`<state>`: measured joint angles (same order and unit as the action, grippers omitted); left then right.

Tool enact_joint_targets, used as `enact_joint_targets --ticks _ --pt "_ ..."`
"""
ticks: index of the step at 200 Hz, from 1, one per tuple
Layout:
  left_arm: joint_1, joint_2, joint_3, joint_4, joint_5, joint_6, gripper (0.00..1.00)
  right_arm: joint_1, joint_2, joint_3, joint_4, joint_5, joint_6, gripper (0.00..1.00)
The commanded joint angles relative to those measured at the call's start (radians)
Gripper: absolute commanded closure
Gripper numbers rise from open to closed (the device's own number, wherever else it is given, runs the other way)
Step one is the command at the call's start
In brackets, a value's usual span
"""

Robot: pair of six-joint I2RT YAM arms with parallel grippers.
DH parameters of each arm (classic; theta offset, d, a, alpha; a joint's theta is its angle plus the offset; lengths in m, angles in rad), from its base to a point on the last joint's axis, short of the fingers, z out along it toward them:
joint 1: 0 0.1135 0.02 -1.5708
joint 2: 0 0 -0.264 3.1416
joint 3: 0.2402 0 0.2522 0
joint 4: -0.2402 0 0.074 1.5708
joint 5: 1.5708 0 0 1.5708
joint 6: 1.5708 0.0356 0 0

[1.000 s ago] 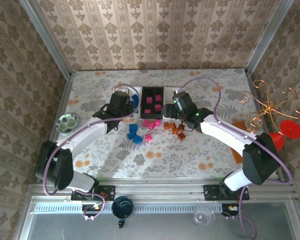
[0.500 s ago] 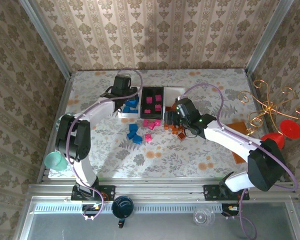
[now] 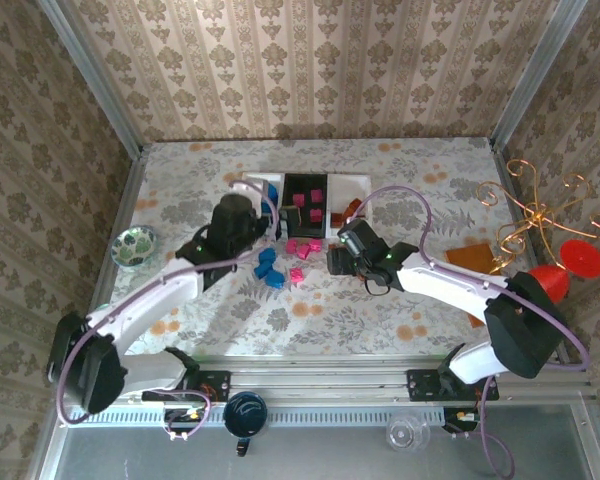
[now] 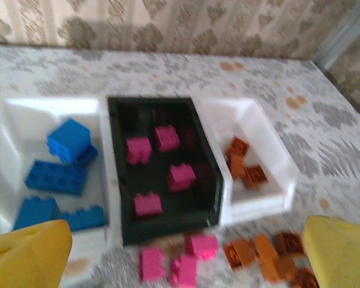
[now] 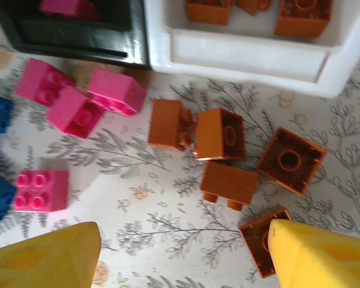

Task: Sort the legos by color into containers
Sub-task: Pick up the lego from the center of the table.

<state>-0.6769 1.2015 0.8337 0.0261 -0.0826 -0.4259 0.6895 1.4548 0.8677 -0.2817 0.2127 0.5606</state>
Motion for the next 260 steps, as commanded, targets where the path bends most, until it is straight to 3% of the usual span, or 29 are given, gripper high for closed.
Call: enact_joint_targets --ticks 1,70,115,153,186,211,233,260 --pt "-0.034 -0.075 -0.122 0.002 -0.028 -0.053 0.0 -0.012 0.025 -0.047 -0.045 0.07 0.044 0.24" --pt "-0.09 -0.273 -0.345 -0.095 -0.086 -0.119 0.0 -0.075 0.144 -0.06 -0.005 0.041 -0.037 0.36" --pt "-0.09 -0.297 -0.377 -0.106 -0.095 -0.129 0.0 -0.081 0.199 -0.037 0.006 -0.009 -0.074 0.54" --pt "-0.088 -0.291 -0.375 -0.103 -0.101 -0.113 0.0 -0.029 0.113 -0.073 -0.046 -0.033 -0.07 0.67" --pt "-0.077 -0.287 -0.37 -0.112 -0.1 -0.108 0.0 0.041 -0.057 -0.081 -0.137 -0.047 -0.056 0.69" --pt "-0.067 -0.28 -0.371 -0.114 -0.096 -0.102 0.0 0.019 -0.177 0.006 -0.174 -0.03 -0.089 0.69" --pt "-0.059 -0.276 -0.376 -0.109 -0.09 -0.11 0.0 -0.057 -0.111 0.129 -0.15 -0.026 -0.121 0.69" --pt "-0.053 -0.279 -0.378 -0.122 -0.082 -0.122 0.0 -0.143 0.114 0.32 -0.111 -0.021 -0.137 0.69"
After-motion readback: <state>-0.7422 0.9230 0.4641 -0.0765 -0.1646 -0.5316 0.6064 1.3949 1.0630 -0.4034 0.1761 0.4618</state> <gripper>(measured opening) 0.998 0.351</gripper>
